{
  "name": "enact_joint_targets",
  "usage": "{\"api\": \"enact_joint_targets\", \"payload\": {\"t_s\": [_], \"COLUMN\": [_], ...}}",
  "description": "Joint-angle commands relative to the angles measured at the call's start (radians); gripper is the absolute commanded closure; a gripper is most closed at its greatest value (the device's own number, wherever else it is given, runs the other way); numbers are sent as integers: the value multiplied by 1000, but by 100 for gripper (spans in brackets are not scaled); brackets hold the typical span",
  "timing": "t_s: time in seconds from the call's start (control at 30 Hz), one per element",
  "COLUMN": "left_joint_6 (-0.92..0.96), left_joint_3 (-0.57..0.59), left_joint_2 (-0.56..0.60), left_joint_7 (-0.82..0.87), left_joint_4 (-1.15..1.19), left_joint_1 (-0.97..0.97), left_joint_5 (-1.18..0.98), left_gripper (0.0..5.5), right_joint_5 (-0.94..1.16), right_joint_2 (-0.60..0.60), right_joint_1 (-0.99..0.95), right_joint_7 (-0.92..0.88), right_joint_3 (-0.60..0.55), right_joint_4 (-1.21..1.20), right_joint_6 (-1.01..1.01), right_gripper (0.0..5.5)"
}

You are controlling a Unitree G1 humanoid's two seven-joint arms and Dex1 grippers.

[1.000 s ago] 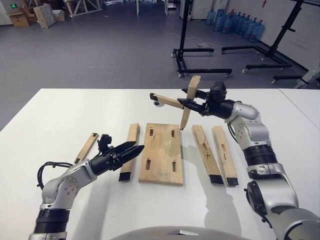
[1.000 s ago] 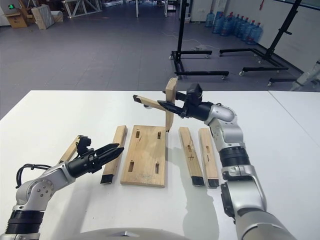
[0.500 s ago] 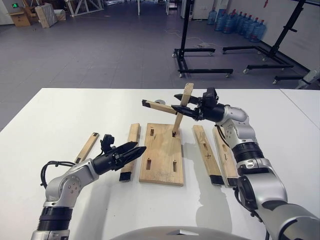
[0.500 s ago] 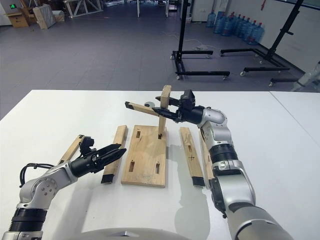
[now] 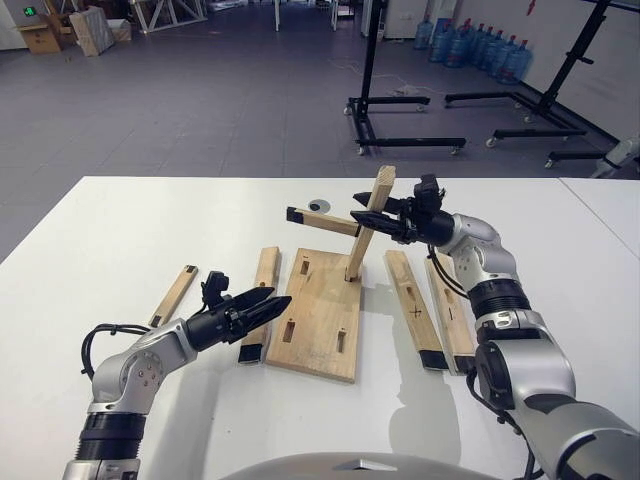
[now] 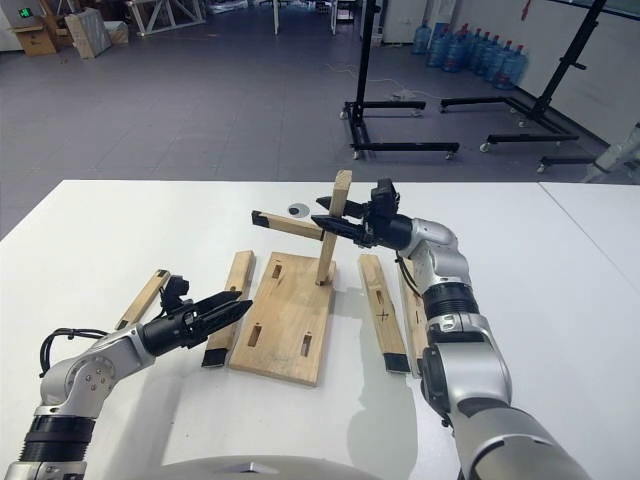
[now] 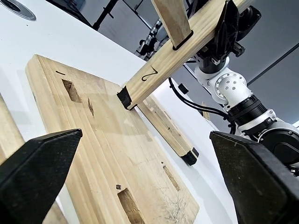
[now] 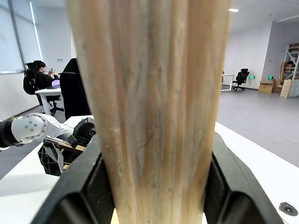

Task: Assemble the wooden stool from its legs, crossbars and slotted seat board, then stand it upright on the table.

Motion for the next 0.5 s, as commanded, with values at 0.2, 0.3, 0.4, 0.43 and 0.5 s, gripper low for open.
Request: {"api": "enact_joint_targets", "payload": {"t_s": [0.2,0.3,0.4,0.43,0.5], "left_joint_6": [-21,-37,-47,-51,-59], "left_joint_3": [-11,-36,-152,-190,-250], "left_joint_2": [-16,-24,-8,0,17], "left_joint_7": [2,8,32,31,21], "left_joint_4": [17,9,-41,-61,-98], "left_joint_1": [-23,-22,-68,-80,-97], "left_joint_5": [29,58,164,194,246], "left_gripper": [49,49,49,49,49], "right_joint_5": [-99,-129,-142,-146,-150], "right_joint_2": [-24,-28,-29,-29,-27], "right_joint_1": [-63,-72,-74,-76,-79], "right_joint_7": [24,41,49,49,52], "right_joint_3": [37,59,69,72,79], "right_joint_4": [176,214,231,235,238], "right_joint_6": [-29,-41,-60,-68,-80], "right_gripper": [345,345,345,345,345]}}
